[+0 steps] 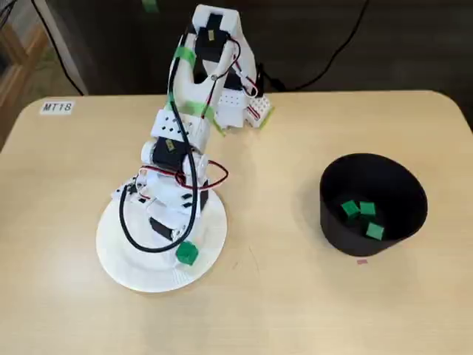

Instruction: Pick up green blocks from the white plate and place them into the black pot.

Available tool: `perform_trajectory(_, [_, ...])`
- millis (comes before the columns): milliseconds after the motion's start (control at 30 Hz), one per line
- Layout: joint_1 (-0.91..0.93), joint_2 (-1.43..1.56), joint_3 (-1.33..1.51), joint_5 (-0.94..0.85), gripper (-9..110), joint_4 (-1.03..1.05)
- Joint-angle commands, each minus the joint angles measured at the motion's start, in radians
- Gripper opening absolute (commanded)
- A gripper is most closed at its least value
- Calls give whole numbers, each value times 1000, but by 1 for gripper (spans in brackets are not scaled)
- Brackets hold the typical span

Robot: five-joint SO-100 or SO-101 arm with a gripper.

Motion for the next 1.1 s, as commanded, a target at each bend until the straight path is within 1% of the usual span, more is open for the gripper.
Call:
perform_trajectory(0, [21, 48, -38, -14, 21, 34])
perform_trajectory(100, [25, 66, -38, -6, 19, 44])
perform_trajectory(300, [14, 97, -38, -15, 24, 91])
perform_trajectory(567, [6, 155, -38, -58, 26, 104])
perform_trajectory(1067, [-54, 158, -40, -92, 27, 87])
